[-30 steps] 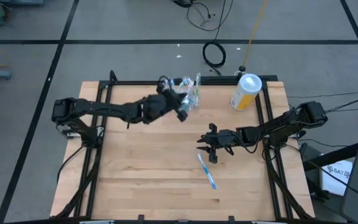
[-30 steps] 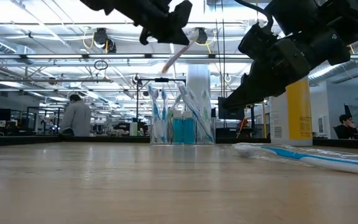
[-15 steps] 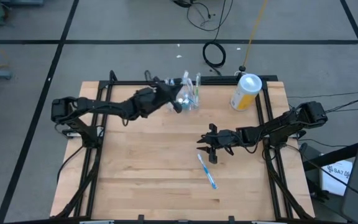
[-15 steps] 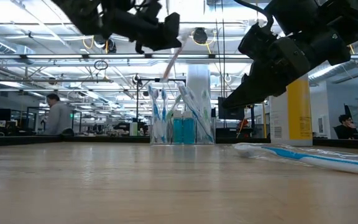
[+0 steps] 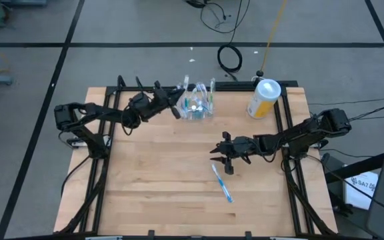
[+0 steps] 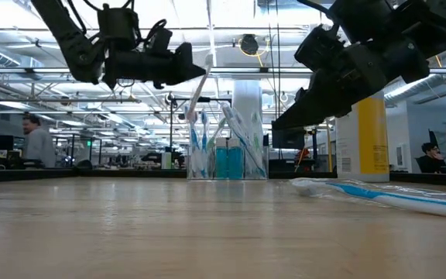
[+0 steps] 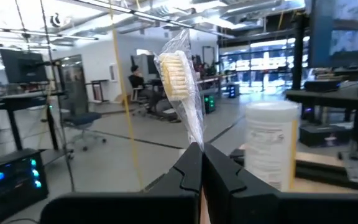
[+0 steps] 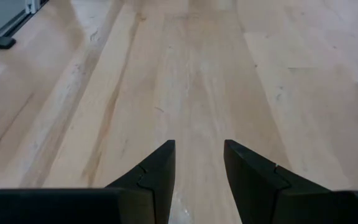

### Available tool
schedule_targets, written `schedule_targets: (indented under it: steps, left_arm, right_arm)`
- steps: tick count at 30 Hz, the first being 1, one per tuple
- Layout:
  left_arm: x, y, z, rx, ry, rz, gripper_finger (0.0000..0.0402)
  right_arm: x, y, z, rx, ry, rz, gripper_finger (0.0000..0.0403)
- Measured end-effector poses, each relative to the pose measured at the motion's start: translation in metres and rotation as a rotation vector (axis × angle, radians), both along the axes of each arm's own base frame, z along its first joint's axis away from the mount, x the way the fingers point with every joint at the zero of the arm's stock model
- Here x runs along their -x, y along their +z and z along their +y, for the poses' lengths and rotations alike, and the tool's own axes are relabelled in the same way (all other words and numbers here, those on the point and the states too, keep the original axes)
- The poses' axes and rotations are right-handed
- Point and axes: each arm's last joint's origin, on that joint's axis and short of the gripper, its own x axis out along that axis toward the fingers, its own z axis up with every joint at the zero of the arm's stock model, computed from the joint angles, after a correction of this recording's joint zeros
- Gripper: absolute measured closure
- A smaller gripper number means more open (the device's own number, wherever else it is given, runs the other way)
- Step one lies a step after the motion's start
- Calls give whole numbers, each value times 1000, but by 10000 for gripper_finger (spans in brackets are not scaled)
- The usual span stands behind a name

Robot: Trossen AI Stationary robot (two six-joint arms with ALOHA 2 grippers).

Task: Pick & Place toothbrushing station
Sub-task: Put the orange toothbrush into the transparent organizer

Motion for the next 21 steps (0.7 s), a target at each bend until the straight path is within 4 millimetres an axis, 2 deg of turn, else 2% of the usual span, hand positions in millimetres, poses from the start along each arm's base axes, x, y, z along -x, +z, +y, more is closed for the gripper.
schedule_targets:
  steps: [8, 14, 21]
  left_arm:
    - [-6, -17, 5, -64, 7, 66, 398]
    - [-10, -33, 13, -78, 21, -19, 398]
    - [-16, -65, 16, -13, 1, -46, 398]
  right_arm:
    - [-1, 0, -12, 3, -41, -3, 275]
    - [-2, 1, -25, 3, -92, -7, 275]
    - [-2, 1, -32, 3, -118, -6, 275]
